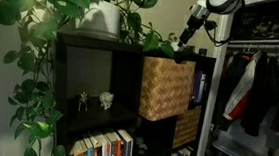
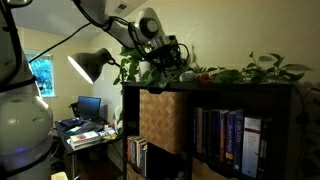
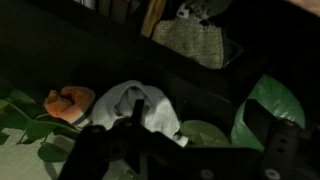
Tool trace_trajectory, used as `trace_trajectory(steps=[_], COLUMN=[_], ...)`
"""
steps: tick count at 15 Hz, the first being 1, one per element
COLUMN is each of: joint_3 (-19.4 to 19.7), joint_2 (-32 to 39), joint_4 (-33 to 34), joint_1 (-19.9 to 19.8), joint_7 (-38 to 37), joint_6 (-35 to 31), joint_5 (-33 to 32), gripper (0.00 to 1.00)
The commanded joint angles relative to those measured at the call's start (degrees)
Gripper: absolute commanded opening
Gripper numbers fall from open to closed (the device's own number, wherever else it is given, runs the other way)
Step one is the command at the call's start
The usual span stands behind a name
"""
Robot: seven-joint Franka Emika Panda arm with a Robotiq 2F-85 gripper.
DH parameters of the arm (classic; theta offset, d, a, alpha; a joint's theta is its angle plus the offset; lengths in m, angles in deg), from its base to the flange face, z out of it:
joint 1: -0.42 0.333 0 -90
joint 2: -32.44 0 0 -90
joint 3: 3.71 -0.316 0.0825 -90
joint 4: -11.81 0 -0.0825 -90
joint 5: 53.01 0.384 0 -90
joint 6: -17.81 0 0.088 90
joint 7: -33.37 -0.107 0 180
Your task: Slide open the basket, put the socks inside it, and then slide it back into the shelf
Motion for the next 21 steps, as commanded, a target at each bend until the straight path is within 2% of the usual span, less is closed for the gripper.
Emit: trace_trajectory(steps=[1,4,8,13,17,18,19,21], joint_3=[0.8,0.6,0.5,0.4,0.7,0.8,0.8,0.7], joint_2=[4.8,7.8,9.0,10.3,11.7,12.0,12.2,11.9], joint_4=[3.0,4.4,5.6,5.8,5.3,5.3,5.3,5.2], joint_1=[-1.0,-1.8,-2.5,-3.1,-2.9,-2.8,-2.7,-2.6], joint_7=[-3.0,-3.5,-4.8,-6.9,-7.2,-7.1,-6.9,-7.4], joint_6=[-6.1,-10.5,-13.2,-12.8,-12.6,-12.6,-12.6,-11.7], joint_5=[-1.9,-4.6,-11.0,-17.3,-18.4,-18.4,-18.2,-18.0], gripper=[1.0,1.0,1.0,1.0,1.0,0.84,0.73,0.61])
